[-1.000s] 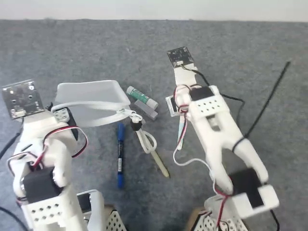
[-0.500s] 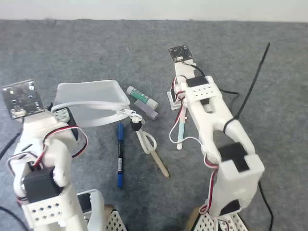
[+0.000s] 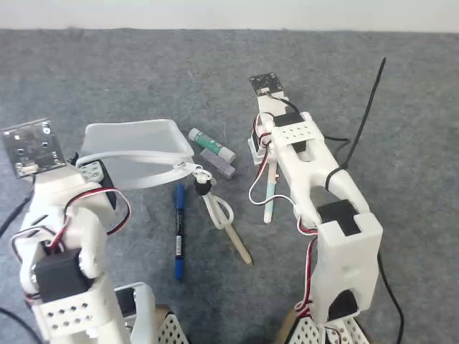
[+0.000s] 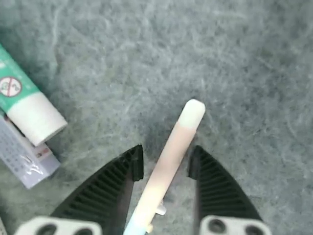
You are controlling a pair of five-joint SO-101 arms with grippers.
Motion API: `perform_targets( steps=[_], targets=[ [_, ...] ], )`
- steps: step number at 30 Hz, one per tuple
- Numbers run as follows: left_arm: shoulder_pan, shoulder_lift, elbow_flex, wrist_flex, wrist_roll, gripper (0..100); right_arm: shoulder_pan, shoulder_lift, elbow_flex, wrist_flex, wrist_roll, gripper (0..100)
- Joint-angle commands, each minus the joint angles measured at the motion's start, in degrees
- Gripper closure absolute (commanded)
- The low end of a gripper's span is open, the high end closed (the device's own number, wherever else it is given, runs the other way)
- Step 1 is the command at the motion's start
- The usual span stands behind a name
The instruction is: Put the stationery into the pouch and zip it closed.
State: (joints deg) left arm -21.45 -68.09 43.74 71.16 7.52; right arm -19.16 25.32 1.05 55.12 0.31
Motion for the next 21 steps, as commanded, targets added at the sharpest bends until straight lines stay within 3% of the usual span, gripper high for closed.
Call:
perform_targets(
  steps=[1, 7, 14, 21],
  targets=[
    [-0.09, 0.18, -1.1, -0.18, 0.88, 99, 0.48, -0.22, -2.73, -0.48, -0.26, 88.6],
    [-0.09, 0.18, -1.1, -0.09, 0.88, 99, 0.57, 2.77, -4.31, -0.22, -0.26, 89.6],
    [-0.09, 0.18, -1.1, -0.09, 0.88, 99, 0.75, 5.93, -9.41, 4.53, -0.18, 99.2],
    [-0.09, 0.26, -1.01, -0.09, 0.88, 99, 0.92, 5.93, -10.46, 8.04, -0.18, 99.1]
  ],
)
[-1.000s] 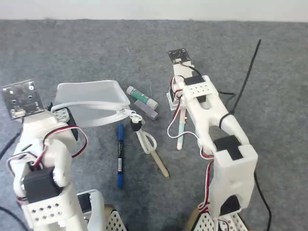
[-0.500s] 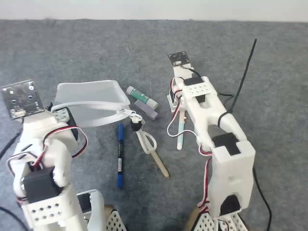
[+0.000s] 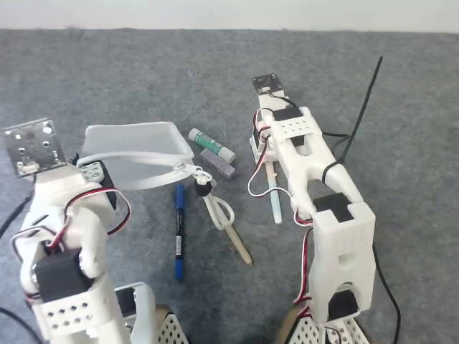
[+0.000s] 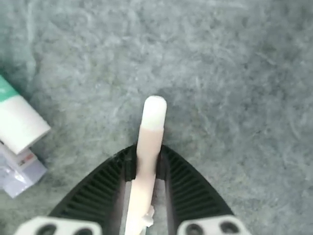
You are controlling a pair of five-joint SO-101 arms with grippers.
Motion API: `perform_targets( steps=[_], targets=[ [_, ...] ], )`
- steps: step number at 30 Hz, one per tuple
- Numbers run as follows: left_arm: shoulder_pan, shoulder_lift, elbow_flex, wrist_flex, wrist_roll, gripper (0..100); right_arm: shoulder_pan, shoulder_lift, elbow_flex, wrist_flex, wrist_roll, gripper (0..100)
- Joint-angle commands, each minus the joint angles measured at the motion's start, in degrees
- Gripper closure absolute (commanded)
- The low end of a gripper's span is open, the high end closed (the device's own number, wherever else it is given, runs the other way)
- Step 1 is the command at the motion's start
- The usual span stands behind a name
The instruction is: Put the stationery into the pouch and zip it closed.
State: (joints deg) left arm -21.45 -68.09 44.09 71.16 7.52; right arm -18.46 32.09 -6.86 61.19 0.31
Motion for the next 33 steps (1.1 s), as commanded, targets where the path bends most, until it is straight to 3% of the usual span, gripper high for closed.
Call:
perform_targets(
  steps=[1, 8, 15, 24, 33],
  targets=[
    [0.0, 0.26, -1.36, -0.09, 0.88, 99, 0.22, -0.84, -2.64, 2.51, -0.18, 99.1],
    [0.09, 0.53, -1.36, -0.18, 0.7, 99, 0.13, -6.55, -2.02, 8.48, -0.88, 99.1],
    [0.09, 0.62, -1.36, -0.44, 0.62, 99, -2.15, -18.42, 8.0, 8.66, -2.9, 99.1],
    [0.18, 0.62, -0.75, -0.88, 0.62, 99, -5.49, -41.27, 30.59, -3.03, -4.04, 99.1],
    [0.0, 0.62, -0.75, -0.88, 0.62, 99, -8.92, -53.32, 37.89, -4.26, -4.13, 99.1]
  ],
)
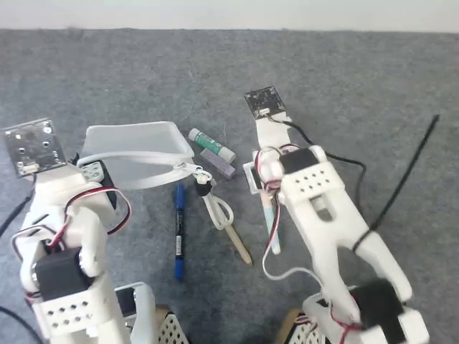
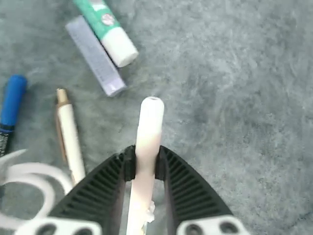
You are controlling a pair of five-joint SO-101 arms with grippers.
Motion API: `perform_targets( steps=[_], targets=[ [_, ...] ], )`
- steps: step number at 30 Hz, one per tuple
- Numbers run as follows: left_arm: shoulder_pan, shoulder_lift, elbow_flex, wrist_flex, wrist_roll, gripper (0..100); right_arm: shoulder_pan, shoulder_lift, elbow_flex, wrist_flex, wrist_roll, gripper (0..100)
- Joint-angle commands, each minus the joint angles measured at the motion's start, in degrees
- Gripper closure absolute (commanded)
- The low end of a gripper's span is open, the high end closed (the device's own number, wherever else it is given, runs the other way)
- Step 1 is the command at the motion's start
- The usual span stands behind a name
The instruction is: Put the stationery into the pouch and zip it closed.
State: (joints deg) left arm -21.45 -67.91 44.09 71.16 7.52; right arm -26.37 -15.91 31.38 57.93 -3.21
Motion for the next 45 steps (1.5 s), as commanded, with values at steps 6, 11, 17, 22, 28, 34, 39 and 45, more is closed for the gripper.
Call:
perform_targets(
  steps=[6, 11, 17, 22, 28, 34, 39, 45],
  targets=[
    [0.0, 0.44, -0.75, -0.88, 0.62, 99, -2.33, -9.54, 0.18, 0.84, -2.81, 99.1],
    [0.0, 0.44, -0.75, -0.79, 0.62, 99, -4.79, -14.46, 0.35, 2.95, -4.75, 99.1],
    [0.0, 0.44, -0.75, -0.53, 0.62, 99, -6.99, -21.05, 0.88, 4.18, -5.89, 99.1],
    [0.0, 0.44, -0.75, -0.53, 0.62, 99, -9.89, -27.56, 0.88, 5.76, -5.89, 99.1],
    [0.0, 0.44, -0.75, -0.53, 0.62, 99, -10.51, -34.59, 0.88, 7.34, -5.89, 99.1],
    [0.0, 0.35, -0.75, -0.53, 0.62, 99, -10.95, -41.98, 0.79, 9.27, -5.45, 99.1],
    [0.09, 0.35, -0.66, -0.53, 0.62, 99, -16.4, -48.66, 0.62, 7.87, -2.81, 99.1],
    [0.09, 0.18, 0.04, -0.88, 0.53, 99, -24.48, -53.76, 0.62, 2.95, 4.92, 99.1]
  ],
)
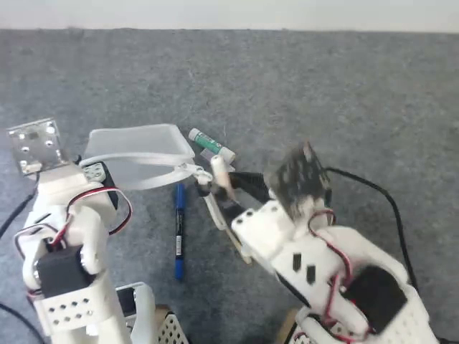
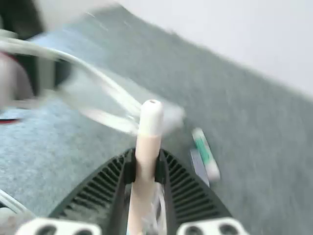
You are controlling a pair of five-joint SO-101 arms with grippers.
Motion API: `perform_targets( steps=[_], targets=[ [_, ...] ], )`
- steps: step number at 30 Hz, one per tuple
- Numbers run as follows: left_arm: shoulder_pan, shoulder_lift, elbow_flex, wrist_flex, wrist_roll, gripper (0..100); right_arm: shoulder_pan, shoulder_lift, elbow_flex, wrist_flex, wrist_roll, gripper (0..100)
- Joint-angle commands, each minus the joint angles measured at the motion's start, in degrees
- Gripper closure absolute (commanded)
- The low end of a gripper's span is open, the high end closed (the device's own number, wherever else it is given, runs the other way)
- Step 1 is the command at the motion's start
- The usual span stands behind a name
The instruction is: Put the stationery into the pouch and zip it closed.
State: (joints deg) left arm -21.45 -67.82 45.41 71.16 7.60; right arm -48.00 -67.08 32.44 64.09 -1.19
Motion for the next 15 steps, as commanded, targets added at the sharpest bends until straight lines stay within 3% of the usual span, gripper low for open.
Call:
perform_targets(
  steps=[1, 15],
  targets=[
    [0.09, 0.09, -1.27, -0.88, 0.44, 99, -3.56, -2.77, -0.44, -4.26, 2.9, 99.1],
    [0.09, 0.09, -1.27, -0.88, 0.35, 99, -5.23, -2.77, -0.18, -17.89, 2.81, 99.1]
  ],
)
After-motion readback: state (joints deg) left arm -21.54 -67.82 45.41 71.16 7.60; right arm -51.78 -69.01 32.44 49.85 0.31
